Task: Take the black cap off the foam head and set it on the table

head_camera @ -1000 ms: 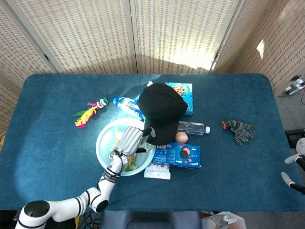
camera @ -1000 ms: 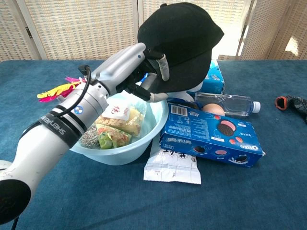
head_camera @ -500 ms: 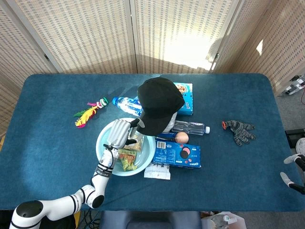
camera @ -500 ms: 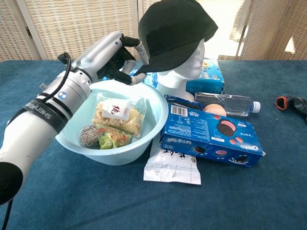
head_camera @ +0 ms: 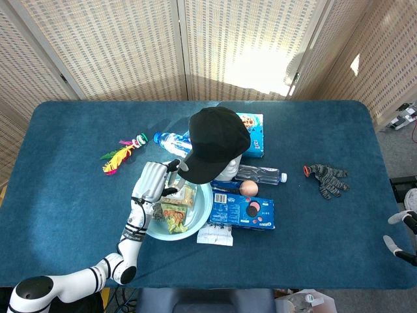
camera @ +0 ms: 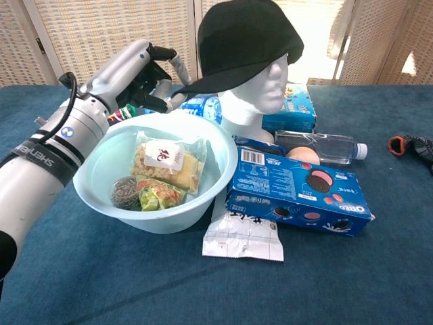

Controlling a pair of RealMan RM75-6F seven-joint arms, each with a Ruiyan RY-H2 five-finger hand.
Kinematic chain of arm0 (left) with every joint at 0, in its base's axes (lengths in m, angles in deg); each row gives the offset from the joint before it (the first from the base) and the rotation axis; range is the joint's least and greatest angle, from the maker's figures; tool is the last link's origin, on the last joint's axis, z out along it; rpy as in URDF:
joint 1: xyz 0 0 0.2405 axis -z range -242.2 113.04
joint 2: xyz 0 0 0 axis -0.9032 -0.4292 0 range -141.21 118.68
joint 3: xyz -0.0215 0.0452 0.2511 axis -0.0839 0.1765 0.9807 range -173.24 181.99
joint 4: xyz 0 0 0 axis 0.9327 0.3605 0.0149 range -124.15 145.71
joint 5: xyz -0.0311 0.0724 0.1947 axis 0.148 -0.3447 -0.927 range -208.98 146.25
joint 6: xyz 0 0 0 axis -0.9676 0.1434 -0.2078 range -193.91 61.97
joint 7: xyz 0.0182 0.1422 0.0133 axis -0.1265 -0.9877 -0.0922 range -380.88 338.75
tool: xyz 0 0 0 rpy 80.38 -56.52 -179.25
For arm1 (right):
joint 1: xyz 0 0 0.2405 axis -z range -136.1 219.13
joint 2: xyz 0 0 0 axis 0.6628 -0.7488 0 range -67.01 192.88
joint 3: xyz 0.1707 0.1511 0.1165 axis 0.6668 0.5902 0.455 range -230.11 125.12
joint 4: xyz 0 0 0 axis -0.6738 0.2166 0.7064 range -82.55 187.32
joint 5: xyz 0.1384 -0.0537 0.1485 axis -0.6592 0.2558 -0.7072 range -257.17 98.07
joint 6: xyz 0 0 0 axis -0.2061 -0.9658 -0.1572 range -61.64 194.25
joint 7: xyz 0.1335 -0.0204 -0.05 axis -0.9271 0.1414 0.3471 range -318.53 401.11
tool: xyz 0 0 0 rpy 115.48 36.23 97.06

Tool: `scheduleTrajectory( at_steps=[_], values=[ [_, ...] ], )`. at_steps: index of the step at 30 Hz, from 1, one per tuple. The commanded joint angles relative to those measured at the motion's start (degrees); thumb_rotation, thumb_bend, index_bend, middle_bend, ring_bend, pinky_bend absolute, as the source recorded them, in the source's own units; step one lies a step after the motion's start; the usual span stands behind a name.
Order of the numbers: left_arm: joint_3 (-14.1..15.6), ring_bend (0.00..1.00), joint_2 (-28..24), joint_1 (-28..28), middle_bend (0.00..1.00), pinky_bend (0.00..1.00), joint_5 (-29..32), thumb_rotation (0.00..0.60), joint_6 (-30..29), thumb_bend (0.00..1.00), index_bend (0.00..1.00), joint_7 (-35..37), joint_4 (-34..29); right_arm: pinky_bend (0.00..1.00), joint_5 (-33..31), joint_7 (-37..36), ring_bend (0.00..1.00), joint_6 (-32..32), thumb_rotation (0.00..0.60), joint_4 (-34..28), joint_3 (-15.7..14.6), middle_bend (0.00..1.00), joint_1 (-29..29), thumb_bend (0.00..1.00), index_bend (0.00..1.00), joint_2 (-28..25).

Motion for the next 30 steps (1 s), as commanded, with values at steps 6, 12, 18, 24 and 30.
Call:
scheduleTrajectory(
  at_steps=[6, 12, 18, 24, 30],
  values=[
    [2.3, 1.00, -1.0, -1.6, 0.90, 1.00, -3.5, 0.600, -4.1, 0.39, 0.74, 1.9, 0.4, 0.52, 0.2, 0.3, 0.41, 0.1, 0.600, -0.3, -0.1, 0.44, -0.1, 0.24, 0.49, 0.0],
    [1.6, 1.00, -2.4, -1.6, 0.91, 1.00, -5.0, 0.600, -6.5, 0.39, 0.77, 4.0, -0.1, 0.52, 0.4, 0.7, 0.41, -0.1, 0.600, -0.6, 0.0, 0.44, -0.1, 0.24, 0.49, -0.1],
    [-0.3, 1.00, -4.6, -0.6, 0.91, 1.00, -5.0, 0.600, -6.6, 0.40, 0.78, 4.9, -2.2, 0.52, 0.8, 1.3, 0.41, -0.1, 0.600, -1.3, 0.0, 0.44, -0.3, 0.24, 0.49, -0.2],
    [-2.3, 1.00, -6.8, 0.9, 0.91, 1.00, -4.7, 0.600, -6.0, 0.40, 0.78, 4.8, -3.8, 0.52, 1.0, 1.9, 0.41, -0.1, 0.600, -1.9, 0.1, 0.44, -0.4, 0.24, 0.49, -0.3],
    [-5.4, 1.00, -9.4, 3.2, 0.91, 1.00, -3.4, 0.600, -4.3, 0.40, 0.79, 5.0, -5.6, 0.52, 1.1, 2.0, 0.41, -0.3, 0.600, -2.1, 0.1, 0.44, -0.4, 0.24, 0.49, -0.4]
  ],
)
